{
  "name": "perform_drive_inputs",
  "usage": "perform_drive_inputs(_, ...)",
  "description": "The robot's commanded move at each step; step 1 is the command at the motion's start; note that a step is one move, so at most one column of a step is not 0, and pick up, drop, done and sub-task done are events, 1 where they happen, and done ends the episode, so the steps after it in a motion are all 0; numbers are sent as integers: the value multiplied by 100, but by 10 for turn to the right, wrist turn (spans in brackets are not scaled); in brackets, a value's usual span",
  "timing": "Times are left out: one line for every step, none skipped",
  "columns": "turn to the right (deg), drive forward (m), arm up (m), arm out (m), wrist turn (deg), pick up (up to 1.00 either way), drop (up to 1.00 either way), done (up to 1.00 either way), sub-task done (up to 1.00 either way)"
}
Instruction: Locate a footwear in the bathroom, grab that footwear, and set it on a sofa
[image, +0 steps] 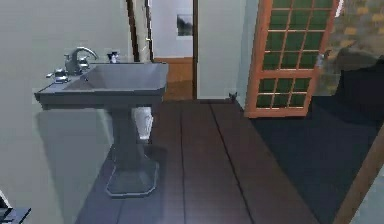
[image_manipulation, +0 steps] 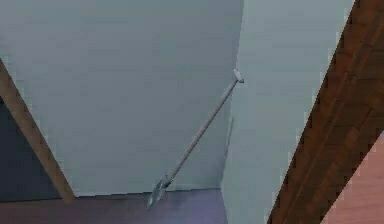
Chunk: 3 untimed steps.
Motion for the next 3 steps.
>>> perform_drive_inputs(120,0,0,0,0,0,0,0,0)
perform_drive_inputs(0,100,0,0,0,0,0,0,0)
perform_drive_inputs(60,0,0,0,0,0,0,0,0)
